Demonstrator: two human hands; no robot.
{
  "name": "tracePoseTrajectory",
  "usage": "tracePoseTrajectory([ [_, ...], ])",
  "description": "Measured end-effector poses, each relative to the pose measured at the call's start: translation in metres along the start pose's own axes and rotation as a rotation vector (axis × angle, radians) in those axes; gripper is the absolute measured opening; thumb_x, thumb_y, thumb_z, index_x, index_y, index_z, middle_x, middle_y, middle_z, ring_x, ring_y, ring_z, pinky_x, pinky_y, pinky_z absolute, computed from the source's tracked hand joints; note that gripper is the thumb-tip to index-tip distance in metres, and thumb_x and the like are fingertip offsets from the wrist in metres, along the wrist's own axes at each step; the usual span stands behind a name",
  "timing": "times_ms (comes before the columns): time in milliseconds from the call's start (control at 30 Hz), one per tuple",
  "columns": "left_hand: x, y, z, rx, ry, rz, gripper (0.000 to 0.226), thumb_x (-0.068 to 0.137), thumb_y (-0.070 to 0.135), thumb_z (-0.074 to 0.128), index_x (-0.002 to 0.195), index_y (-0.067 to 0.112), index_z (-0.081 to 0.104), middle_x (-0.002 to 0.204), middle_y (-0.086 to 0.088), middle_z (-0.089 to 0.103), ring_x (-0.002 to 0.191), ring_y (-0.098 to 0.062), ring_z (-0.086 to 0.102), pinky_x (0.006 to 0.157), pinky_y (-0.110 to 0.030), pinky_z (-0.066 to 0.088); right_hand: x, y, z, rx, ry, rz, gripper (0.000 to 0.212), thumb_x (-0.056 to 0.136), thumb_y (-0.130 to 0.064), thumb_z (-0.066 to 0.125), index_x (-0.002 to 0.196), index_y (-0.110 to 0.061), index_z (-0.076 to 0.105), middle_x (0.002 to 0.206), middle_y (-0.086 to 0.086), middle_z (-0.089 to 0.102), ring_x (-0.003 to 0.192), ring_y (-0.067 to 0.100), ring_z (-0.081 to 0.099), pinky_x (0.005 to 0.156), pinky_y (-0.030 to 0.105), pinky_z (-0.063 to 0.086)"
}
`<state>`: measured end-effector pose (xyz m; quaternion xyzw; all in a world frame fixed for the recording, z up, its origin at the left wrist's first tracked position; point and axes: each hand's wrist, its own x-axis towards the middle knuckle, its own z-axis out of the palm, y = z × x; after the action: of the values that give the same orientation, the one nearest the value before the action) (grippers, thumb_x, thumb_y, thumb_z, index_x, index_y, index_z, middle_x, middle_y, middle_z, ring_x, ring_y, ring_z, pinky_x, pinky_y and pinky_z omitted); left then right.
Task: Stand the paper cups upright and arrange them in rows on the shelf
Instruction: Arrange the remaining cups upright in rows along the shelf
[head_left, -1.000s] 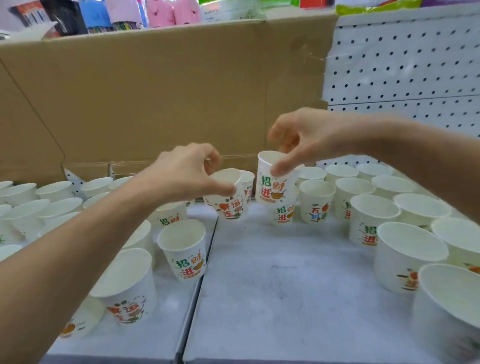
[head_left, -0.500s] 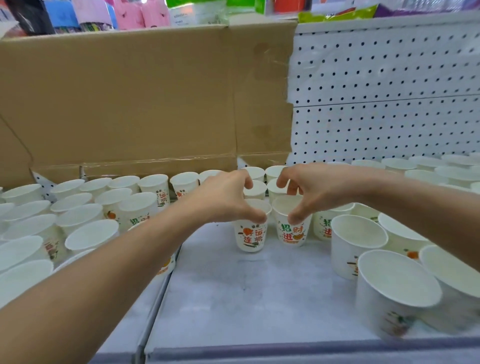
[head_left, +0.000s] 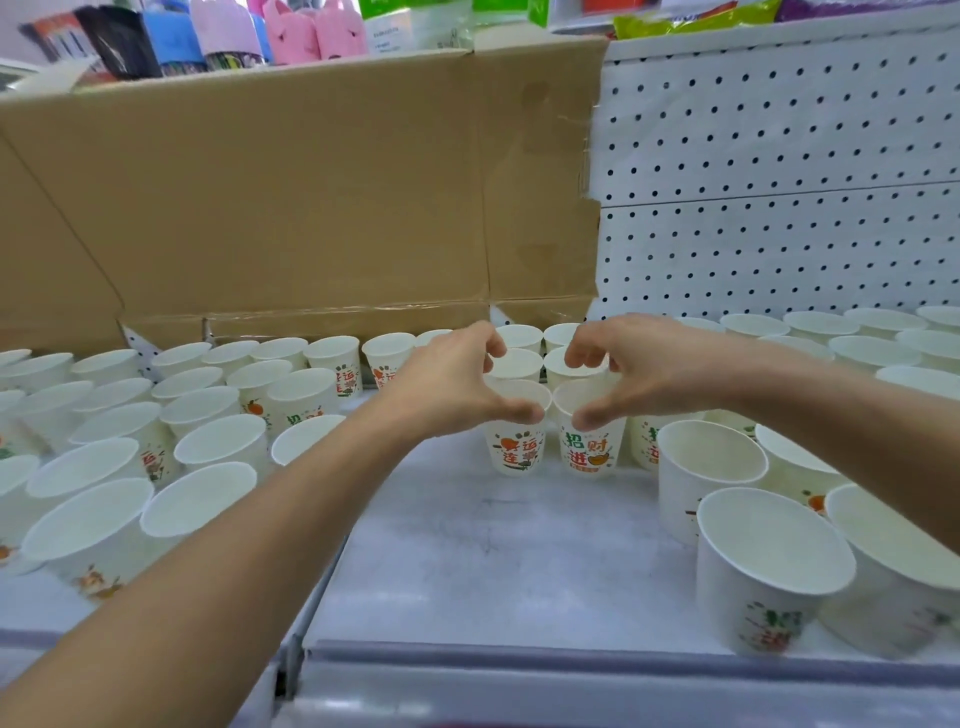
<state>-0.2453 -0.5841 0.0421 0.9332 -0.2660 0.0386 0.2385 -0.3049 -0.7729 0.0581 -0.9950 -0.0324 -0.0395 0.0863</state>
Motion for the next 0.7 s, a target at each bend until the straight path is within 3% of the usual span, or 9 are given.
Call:
tracePoseTrajectory([
  [167, -0.057, -0.002, 0.001, -0.179, 0.218, 0.039, 0.041, 0.08, 0.05, 0.069, 0.112, 0.027, 0.058, 0.108, 0.014, 0.06, 0.101, -0.004, 0.055, 0.086, -0.026, 0.046, -0.024, -0.03, -0.008, 0.023, 0.072, -0.147, 0.05, 0.077, -0.058, 0.067, 0.12, -0.036, 0.053, 0.114, -0.015, 0.055, 0.102, 0.007, 0.046, 0.089, 0.033, 0.043],
  [267, -0.1, -0.024, 0.001, -0.128, 0.374, -0.001, 0.032, 0.084, 0.044, 0.066, 0.112, 0.031, 0.059, 0.116, 0.015, 0.059, 0.108, -0.004, 0.052, 0.091, -0.028, 0.042, -0.033, -0.067, -0.002, 0.081, 0.112, -0.261, 0.046, 0.08, -0.054, 0.067, 0.119, -0.034, 0.056, 0.115, -0.016, 0.055, 0.105, 0.008, 0.048, 0.089, 0.033, 0.045],
  [333, -0.126, -0.05, -0.012, -0.05, 0.431, -0.072, 0.036, 0.083, 0.045, 0.065, 0.116, 0.031, 0.059, 0.118, 0.015, 0.059, 0.113, -0.007, 0.051, 0.096, -0.037, 0.043, -0.033, -0.093, 0.008, 0.133, 0.121, -0.318, 0.043, 0.081, -0.051, 0.068, 0.119, -0.034, 0.058, 0.116, -0.014, 0.056, 0.103, 0.007, 0.049, 0.089, 0.033, 0.045],
  [467, -0.16, -0.096, -0.058, 0.117, 0.355, -0.273, 0.056, 0.076, 0.058, 0.065, 0.124, 0.032, 0.057, 0.123, 0.01, 0.061, 0.117, -0.015, 0.052, 0.101, -0.048, 0.04, -0.009, -0.138, 0.028, 0.181, 0.086, -0.382, 0.046, 0.081, -0.045, 0.071, 0.122, -0.029, 0.058, 0.115, -0.011, 0.055, 0.097, 0.006, 0.047, 0.08, 0.027, 0.042],
  [567, -0.163, -0.117, -0.08, 0.284, 0.206, -0.324, 0.072, 0.069, 0.072, 0.061, 0.13, 0.034, 0.051, 0.125, 0.013, 0.06, 0.119, -0.015, 0.049, 0.099, -0.041, 0.035, 0.02, -0.159, 0.039, 0.213, 0.052, -0.34, 0.06, 0.078, -0.047, 0.073, 0.129, -0.024, 0.053, 0.124, -0.006, 0.056, 0.109, 0.013, 0.052, 0.092, 0.034, 0.046],
  [700, -0.156, -0.131, -0.086, 0.347, 0.121, -0.302, 0.076, 0.067, 0.075, 0.061, 0.132, 0.039, 0.045, 0.122, 0.018, 0.059, 0.121, -0.012, 0.043, 0.099, -0.039, 0.027, 0.045, -0.173, 0.051, 0.207, 0.007, -0.26, 0.071, 0.072, -0.053, 0.074, 0.131, -0.024, 0.047, 0.13, -0.001, 0.055, 0.116, 0.02, 0.052, 0.095, 0.039, 0.047],
])
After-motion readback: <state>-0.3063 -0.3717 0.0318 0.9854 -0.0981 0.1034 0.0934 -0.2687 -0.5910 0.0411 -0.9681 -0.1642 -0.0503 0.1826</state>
